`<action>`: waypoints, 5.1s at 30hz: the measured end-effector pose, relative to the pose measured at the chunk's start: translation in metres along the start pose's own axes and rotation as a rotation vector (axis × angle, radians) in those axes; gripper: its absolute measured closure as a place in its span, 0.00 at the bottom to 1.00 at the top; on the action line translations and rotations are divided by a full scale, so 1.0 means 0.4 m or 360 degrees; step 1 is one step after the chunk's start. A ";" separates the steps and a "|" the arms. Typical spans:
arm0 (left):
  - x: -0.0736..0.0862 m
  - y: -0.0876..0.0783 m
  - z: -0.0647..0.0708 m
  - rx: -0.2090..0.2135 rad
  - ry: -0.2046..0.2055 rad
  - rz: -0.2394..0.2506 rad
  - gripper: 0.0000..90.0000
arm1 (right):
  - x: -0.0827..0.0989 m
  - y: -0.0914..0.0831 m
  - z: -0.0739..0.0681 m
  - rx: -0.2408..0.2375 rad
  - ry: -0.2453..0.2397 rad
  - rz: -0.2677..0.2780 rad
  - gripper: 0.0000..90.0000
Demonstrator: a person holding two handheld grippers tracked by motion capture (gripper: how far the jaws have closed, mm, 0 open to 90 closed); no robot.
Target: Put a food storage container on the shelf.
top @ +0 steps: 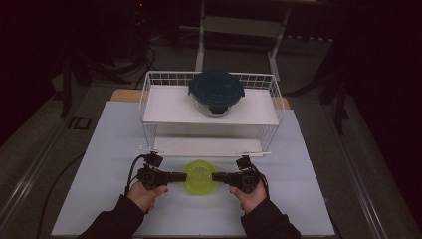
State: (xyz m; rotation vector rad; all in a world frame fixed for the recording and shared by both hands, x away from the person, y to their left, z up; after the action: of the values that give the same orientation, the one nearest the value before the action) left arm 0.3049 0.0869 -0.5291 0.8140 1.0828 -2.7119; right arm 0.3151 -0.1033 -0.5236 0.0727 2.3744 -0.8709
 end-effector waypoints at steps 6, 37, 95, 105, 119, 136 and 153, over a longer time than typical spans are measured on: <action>-0.012 -0.018 0.022 0.0003 0.0035 0.0021 0.89 | -0.009 -0.017 -0.014 0.0004 -0.0051 0.0019 0.90; -0.149 -0.170 0.179 0.0108 0.0208 0.0266 0.89 | -0.155 -0.184 -0.166 0.0004 -0.0290 0.0213 0.90; -0.544 -0.244 0.265 0.0091 0.0258 0.0462 0.89 | -0.539 -0.321 -0.201 0.0101 -0.0306 0.0428 0.90; -0.571 -0.237 0.263 0.0075 0.0241 0.0495 0.85 | -0.559 -0.316 -0.183 0.0130 -0.0267 0.0391 0.82; -0.626 -0.215 0.233 0.0016 0.0173 0.0536 0.82 | -0.608 -0.307 -0.170 0.0183 -0.0180 0.0440 0.82; -0.654 -0.183 0.214 0.0030 0.0084 0.0559 0.65 | -0.654 -0.296 -0.123 0.0192 -0.0032 0.0422 0.74; -0.650 -0.219 0.232 0.0078 0.0170 0.0675 0.41 | -0.669 -0.306 -0.137 0.0159 -0.0112 0.0469 0.41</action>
State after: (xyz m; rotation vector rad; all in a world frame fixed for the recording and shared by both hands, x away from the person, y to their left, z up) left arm 0.4599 0.0659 -0.2852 1.0682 0.7559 -2.3685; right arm 0.4752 -0.1264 -0.2717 0.4140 2.1823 -0.8329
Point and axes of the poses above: each handheld gripper's, and its own axes: y roughly forward along the jaws, x roughly out of its underside, z roughly to its right, the point moved 7 cm from there along y, roughly forward along the jaws, and after that the axes turned 3 degrees about -x, right-handed, at the moved point
